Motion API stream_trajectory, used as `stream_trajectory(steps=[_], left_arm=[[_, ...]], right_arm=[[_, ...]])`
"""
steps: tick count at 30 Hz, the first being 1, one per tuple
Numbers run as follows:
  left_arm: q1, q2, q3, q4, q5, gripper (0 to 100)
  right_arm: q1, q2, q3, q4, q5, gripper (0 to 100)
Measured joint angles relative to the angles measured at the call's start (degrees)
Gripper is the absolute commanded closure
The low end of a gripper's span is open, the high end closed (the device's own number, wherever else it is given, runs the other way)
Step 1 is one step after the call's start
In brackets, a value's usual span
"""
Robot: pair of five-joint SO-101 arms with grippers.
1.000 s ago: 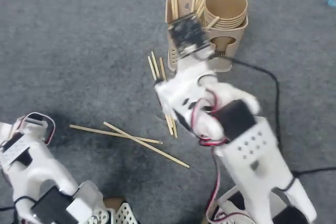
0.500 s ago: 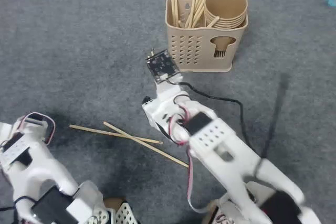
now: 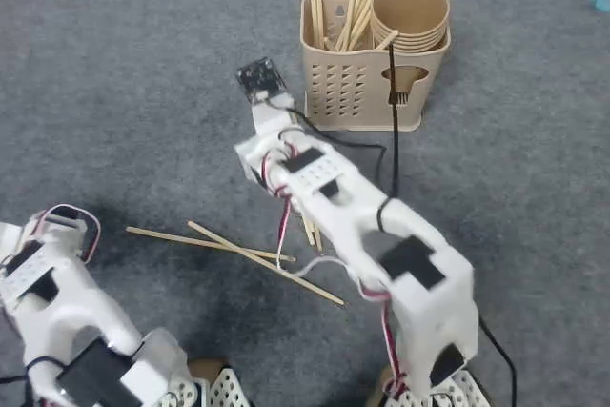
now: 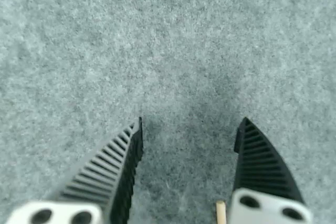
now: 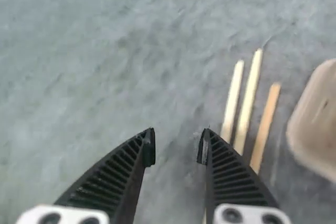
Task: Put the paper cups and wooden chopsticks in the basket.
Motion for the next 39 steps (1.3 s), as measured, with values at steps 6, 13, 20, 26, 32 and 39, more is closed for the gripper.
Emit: stream_trajectory(steps=[6,13,20,26,32,39], left_arm=[[0.00,0.00,0.00,0.00,0.00,73],[0.70,0.00,0.00,0.00,0.00,73],[0.70,0.00,0.00,0.00,0.00,73],[0.70,0.00,0.00,0.00,0.00,73],[0.70,0.00,0.00,0.00,0.00,73],[0.70,0.00,0.00,0.00,0.00,73]], right_arm=[[2.46,9.41,-7.38,0.00,4.92,85.1],[2.64,12.57,-10.20,-0.09,8.79,87.9],[2.99,12.66,-13.98,7.30,8.88,99.6],[2.90,10.90,-16.88,20.04,8.79,99.1],[2.55,-1.76,-16.88,34.81,8.79,99.1],[1.32,-17.32,-16.88,54.15,8.97,99.1]])
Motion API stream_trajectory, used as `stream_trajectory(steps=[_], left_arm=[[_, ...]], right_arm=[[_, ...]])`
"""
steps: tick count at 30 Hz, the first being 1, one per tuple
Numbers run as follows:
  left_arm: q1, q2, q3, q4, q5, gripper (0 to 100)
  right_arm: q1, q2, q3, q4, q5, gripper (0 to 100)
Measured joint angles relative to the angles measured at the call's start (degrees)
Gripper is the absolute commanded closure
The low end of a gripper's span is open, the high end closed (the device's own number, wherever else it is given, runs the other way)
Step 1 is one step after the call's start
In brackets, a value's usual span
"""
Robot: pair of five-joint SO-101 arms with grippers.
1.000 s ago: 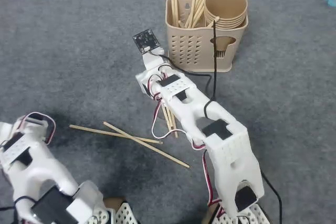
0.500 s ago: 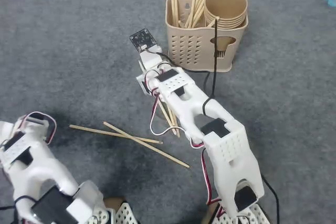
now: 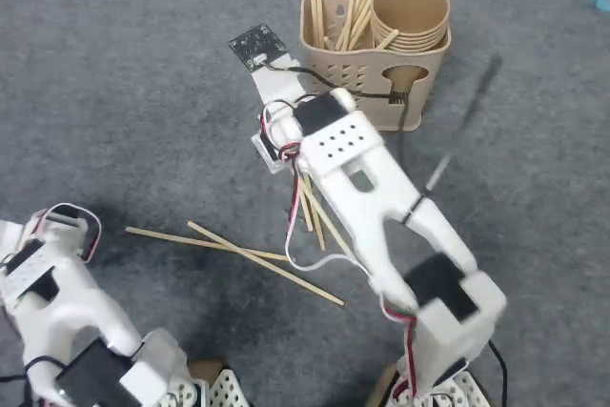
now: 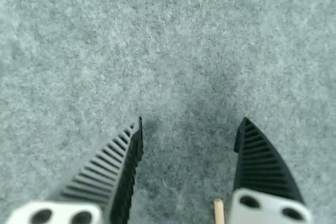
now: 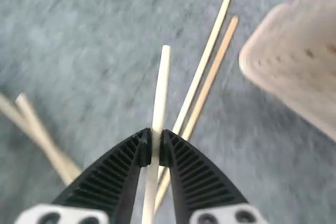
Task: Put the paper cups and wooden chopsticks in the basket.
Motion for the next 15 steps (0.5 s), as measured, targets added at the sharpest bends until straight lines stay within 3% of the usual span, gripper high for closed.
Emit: stream_trajectory(steps=[10,15], left_arm=[[0.00,0.00,0.18,0.00,0.00,73],[0.18,0.00,0.18,0.18,0.18,73]], right_arm=[[-0.09,-13.54,0.00,24.44,2.37,99.1],[-0.09,-21.54,8.53,25.14,2.55,99.1]])
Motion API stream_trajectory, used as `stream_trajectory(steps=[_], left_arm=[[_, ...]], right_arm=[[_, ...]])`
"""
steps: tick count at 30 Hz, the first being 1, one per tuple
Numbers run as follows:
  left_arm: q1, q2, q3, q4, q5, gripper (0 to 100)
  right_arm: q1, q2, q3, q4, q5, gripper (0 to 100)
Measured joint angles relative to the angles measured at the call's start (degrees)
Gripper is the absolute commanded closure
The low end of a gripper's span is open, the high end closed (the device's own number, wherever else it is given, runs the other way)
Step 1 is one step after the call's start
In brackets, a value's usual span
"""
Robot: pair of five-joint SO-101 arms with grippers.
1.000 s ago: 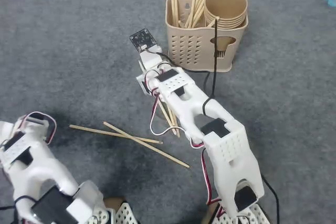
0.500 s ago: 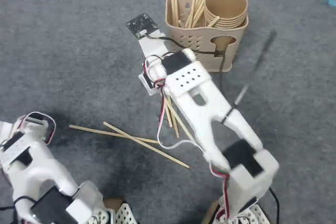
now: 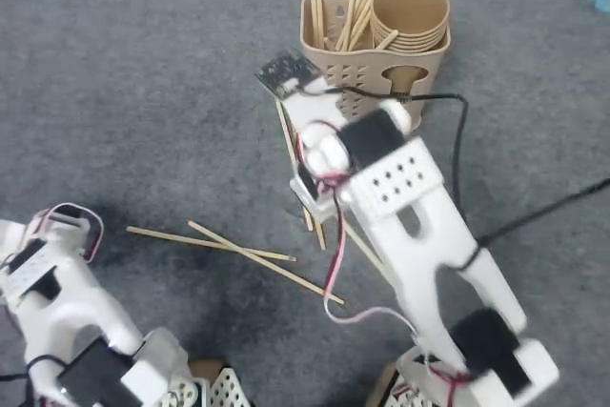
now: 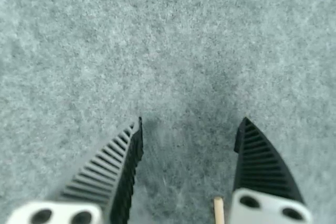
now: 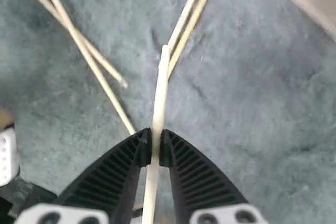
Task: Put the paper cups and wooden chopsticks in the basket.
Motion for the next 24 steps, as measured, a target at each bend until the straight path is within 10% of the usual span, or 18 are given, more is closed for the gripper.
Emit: stream_trajectory(steps=[9,24], left_arm=[[3.69,-3.25,1.93,1.05,-4.13,73],[12.04,-35.69,20.66,2.02,-12.75,73]], right_arm=[[1.67,-24.44,29.10,-21.63,0.09,99.1],[12.75,-29.63,28.48,-60.40,-4.57,99.1]])
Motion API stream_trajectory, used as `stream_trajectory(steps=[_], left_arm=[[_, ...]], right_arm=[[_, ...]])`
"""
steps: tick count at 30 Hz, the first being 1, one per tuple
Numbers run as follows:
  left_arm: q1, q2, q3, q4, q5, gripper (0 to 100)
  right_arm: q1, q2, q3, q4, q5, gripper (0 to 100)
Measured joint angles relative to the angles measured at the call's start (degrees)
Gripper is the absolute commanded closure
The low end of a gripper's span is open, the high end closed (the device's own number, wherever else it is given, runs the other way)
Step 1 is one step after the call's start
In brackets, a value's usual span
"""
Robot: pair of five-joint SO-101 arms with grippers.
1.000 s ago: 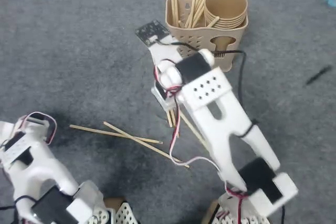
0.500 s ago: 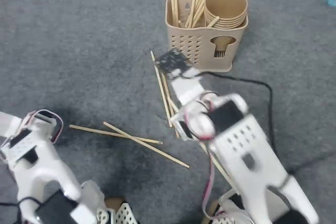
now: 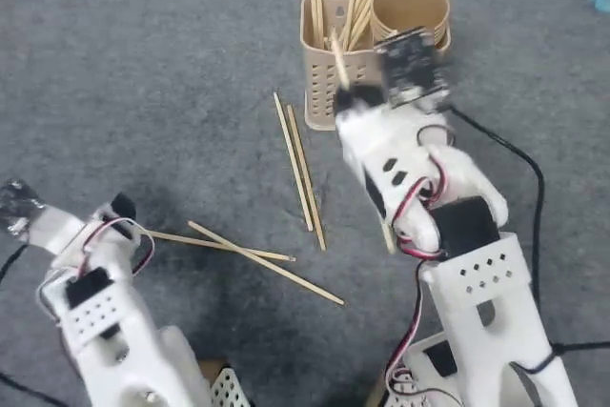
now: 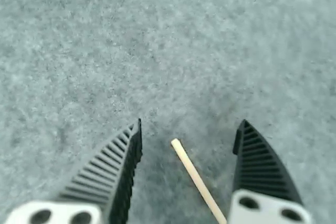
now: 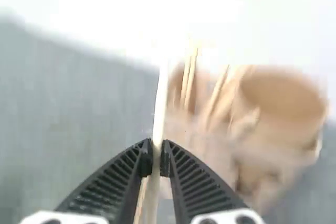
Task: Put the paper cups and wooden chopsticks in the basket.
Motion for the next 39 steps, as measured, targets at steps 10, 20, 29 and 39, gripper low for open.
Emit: stream_trajectory(steps=[10,20,29,39], left_arm=[[1.76,-7.21,1.58,4.84,-0.35,73],[1.76,-7.21,1.58,4.84,-0.35,73],[1.76,-7.21,1.67,4.84,-0.35,73],[1.76,-7.21,1.76,3.43,-0.35,73]], right_arm=[[3.16,6.24,-1.14,-47.38,-7.12,99.1],[4.48,32.18,-24.44,-60.75,-1.67,99.1],[5.98,53.19,-34.73,-64.79,0.35,99.1],[7.47,58.02,-15.47,-81.49,0.44,99.0]])
